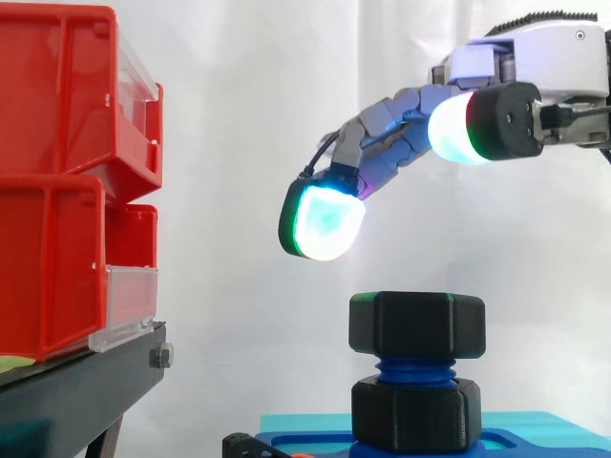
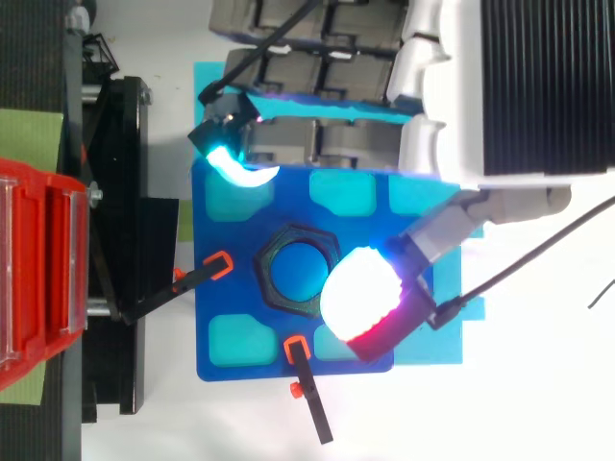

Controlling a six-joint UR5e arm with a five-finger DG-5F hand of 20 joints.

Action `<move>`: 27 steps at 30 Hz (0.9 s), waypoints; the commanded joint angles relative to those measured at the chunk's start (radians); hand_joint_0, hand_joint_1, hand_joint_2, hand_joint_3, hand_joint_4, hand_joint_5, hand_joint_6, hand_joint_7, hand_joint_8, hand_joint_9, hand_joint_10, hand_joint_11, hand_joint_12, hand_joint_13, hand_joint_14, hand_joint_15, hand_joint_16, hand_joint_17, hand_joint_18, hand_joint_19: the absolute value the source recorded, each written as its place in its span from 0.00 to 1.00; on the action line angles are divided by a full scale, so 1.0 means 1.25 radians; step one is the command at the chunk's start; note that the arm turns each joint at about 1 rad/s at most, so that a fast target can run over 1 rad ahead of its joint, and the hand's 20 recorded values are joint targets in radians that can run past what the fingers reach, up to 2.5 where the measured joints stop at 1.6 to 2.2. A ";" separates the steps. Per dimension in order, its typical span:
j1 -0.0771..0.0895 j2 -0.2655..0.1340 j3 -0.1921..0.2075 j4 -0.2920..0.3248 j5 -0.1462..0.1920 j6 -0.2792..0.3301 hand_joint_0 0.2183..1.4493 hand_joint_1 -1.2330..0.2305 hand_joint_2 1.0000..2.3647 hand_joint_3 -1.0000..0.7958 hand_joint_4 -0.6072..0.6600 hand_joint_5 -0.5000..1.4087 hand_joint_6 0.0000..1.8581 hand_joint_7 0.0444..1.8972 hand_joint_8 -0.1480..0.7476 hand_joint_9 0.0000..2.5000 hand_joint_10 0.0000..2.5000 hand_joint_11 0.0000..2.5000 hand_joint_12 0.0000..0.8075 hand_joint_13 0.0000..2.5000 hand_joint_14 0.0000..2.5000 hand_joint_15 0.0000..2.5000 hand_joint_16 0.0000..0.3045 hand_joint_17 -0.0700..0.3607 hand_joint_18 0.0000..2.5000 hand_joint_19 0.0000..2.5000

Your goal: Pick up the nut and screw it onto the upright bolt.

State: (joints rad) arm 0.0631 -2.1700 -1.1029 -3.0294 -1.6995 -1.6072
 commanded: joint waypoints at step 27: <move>0.054 -0.030 0.000 -0.016 0.006 0.078 0.23 0.83 0.00 0.28 0.67 0.22 0.27 0.52 0.43 0.16 0.00 0.00 0.43 0.07 0.00 0.00 0.13 0.37 0.00 0.00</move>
State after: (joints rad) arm 0.1347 -2.2074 -1.1029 -3.0465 -1.6895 -1.5053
